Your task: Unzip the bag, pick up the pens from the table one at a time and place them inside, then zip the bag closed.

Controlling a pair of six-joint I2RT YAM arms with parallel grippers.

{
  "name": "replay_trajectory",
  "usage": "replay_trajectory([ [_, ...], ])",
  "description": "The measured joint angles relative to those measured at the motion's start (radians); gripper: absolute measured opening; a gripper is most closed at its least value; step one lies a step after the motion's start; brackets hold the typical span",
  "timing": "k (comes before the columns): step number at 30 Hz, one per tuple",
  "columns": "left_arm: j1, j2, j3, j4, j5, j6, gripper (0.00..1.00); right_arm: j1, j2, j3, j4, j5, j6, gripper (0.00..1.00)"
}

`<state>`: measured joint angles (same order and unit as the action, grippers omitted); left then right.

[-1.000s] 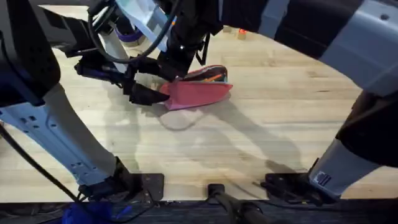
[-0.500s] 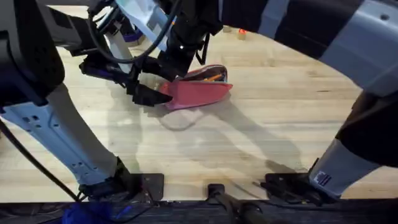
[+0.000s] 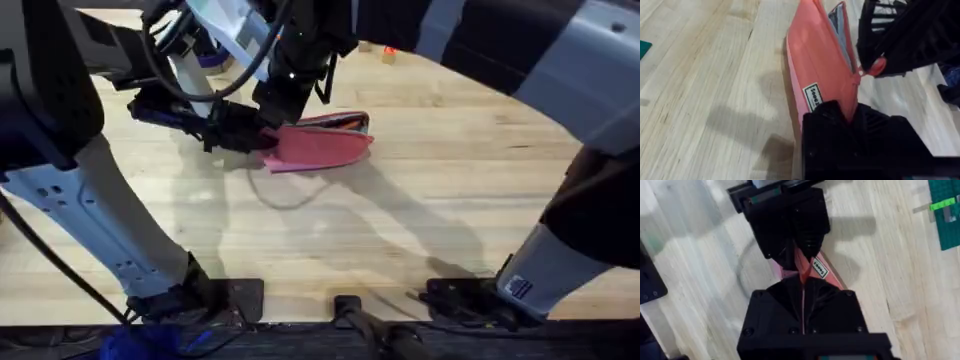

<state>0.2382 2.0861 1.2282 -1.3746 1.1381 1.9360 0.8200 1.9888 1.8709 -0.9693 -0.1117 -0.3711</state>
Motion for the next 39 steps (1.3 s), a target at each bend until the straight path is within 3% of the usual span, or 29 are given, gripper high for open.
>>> replay_trajectory([
  [10,0.0,0.0,0.0,0.001,0.0,-0.001,0.041,-0.037,0.0,0.0,-0.074,0.033,-0.001,0.033],
  [27,-0.001,0.0,0.0,0.006,0.003,-0.001,0.042,-0.432,0.0,0.0,-0.217,0.067,-0.046,0.032],
  [32,-0.001,0.0,0.0,0.006,0.006,-0.001,0.042,-0.502,0.0,0.0,-0.236,0.003,-0.046,0.032],
  [39,-0.001,0.0,0.0,0.006,0.007,-0.001,0.042,-0.507,0.0,0.0,-0.238,-0.092,-0.043,0.033],
])
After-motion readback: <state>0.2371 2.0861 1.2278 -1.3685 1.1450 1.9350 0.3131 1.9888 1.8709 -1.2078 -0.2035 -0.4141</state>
